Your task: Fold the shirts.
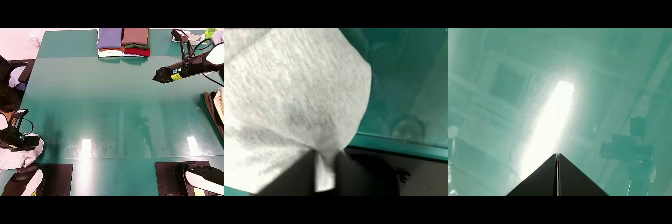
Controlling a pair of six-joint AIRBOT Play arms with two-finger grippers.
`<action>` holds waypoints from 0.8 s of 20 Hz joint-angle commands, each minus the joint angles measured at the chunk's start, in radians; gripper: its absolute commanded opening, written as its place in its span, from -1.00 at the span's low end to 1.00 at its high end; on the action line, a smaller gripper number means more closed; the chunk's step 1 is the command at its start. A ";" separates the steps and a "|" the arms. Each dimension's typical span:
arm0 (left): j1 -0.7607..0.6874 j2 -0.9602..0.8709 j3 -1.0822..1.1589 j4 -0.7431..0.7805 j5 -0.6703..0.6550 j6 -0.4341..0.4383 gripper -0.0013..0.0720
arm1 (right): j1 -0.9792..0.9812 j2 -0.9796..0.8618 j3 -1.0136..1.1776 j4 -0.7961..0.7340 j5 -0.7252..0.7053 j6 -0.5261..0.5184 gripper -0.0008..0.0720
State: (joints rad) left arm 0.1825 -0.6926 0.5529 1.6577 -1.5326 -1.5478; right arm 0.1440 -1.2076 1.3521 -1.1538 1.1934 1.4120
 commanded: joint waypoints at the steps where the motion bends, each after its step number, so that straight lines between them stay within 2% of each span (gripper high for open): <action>1: 0.002 0.001 -0.008 0.003 0.005 -0.015 -0.83 | 0.000 -0.001 0.000 0.001 -0.002 0.000 -0.94; 4: -0.003 0.003 0.113 0.000 0.007 -0.014 -0.91 | -0.006 0.006 0.002 0.006 -0.006 0.000 -0.94; 6: -0.056 0.005 0.310 -0.005 0.019 -0.014 -0.92 | -0.006 0.026 0.034 0.010 -0.005 0.000 -0.94; 12: -0.372 -0.027 0.863 -0.076 0.134 -0.015 -0.92 | -0.006 0.095 0.272 0.000 -0.016 0.000 -0.94; 14: -0.485 -0.092 0.999 -0.090 0.147 -0.006 -0.92 | -0.006 0.098 0.354 0.000 -0.012 0.000 -0.94; 16: -0.608 -0.194 1.132 -0.091 0.150 0.038 -0.92 | -0.006 0.098 0.426 0.000 -0.014 0.000 -0.94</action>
State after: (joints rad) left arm -0.2710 -0.7929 1.4914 1.5902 -1.4143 -1.5528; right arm 0.1383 -1.1175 1.6775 -1.1515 1.1816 1.4124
